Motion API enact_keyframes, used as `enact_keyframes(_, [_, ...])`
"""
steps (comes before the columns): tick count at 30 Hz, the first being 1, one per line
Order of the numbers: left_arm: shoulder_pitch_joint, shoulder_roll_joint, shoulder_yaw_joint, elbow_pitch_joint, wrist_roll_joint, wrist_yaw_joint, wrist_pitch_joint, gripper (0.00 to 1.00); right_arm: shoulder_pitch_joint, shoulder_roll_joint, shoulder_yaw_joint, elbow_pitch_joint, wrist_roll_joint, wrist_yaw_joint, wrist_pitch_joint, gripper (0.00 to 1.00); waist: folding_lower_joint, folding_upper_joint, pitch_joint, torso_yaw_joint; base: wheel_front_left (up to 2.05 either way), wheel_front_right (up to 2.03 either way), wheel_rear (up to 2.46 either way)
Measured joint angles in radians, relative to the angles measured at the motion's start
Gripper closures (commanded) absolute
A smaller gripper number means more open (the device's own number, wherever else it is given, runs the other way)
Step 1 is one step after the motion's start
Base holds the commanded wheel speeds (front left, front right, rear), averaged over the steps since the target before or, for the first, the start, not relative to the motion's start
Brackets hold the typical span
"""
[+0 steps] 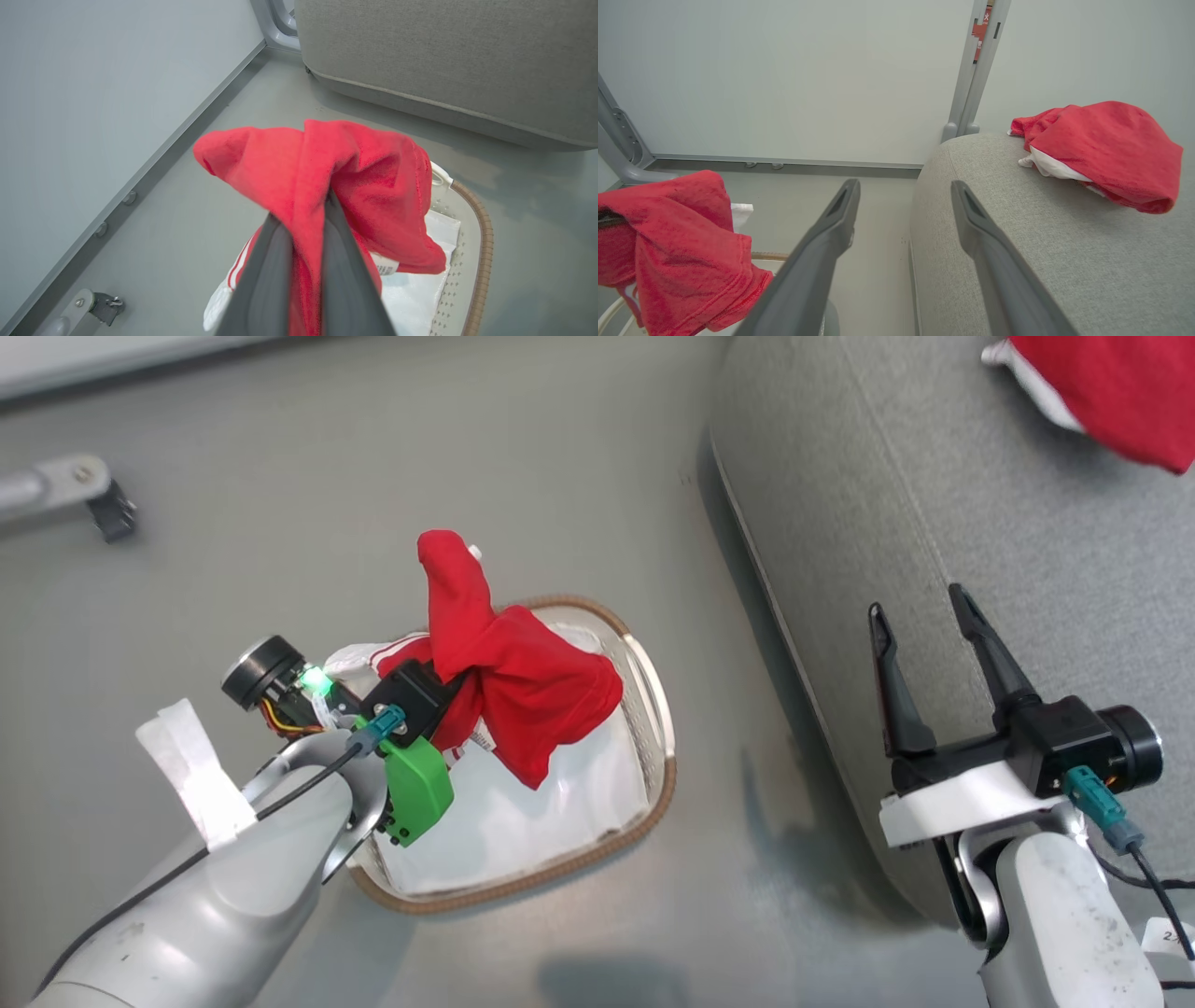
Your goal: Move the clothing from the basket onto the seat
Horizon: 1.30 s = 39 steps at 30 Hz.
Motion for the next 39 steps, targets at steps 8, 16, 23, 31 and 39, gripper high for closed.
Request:
enact_keyframes(8, [-0.094, 0.105, -0.051, -0.190, -0.053, -0.001, 0.080, 1.00, 0.040, 0.000, 0.048, 0.061, 0.017, 0.000, 0.000, 0.00, 0.0000, 0.0000, -0.189, 0.045, 0.00, 0.00, 0.00])
enact_keyframes(16, [-0.202, 0.157, -0.052, -0.324, -0.112, -0.002, 0.169, 1.00, 0.037, -0.001, 0.135, 0.113, 0.025, 0.000, 0.000, 0.00, -0.0001, 0.0000, -0.344, 0.082, 0.00, 0.00, 0.00])
enact_keyframes(23, [-0.242, 0.140, -0.022, -0.351, -0.137, 0.013, 0.175, 1.00, -0.024, -0.001, 0.236, 0.155, 0.062, 0.000, 0.000, 0.00, -0.0001, 0.0000, -0.417, 0.111, 0.00, 0.00, 0.00])
enact_keyframes(31, [-0.242, 0.118, -0.029, -0.358, -0.146, 0.016, 0.169, 1.00, -0.110, 0.000, 0.366, 0.215, 0.175, 0.000, 0.000, 0.00, 0.0000, 0.0000, -0.440, 0.127, 0.00, 0.00, 0.00])
enact_keyframes(39, [-0.242, 0.106, -0.051, -0.390, -0.146, 0.016, 0.167, 1.00, -0.253, -0.001, 0.482, 0.361, 0.293, 0.000, 0.000, 0.00, 0.0000, 0.0000, -0.437, 0.146, 0.00, 0.00, 0.00])
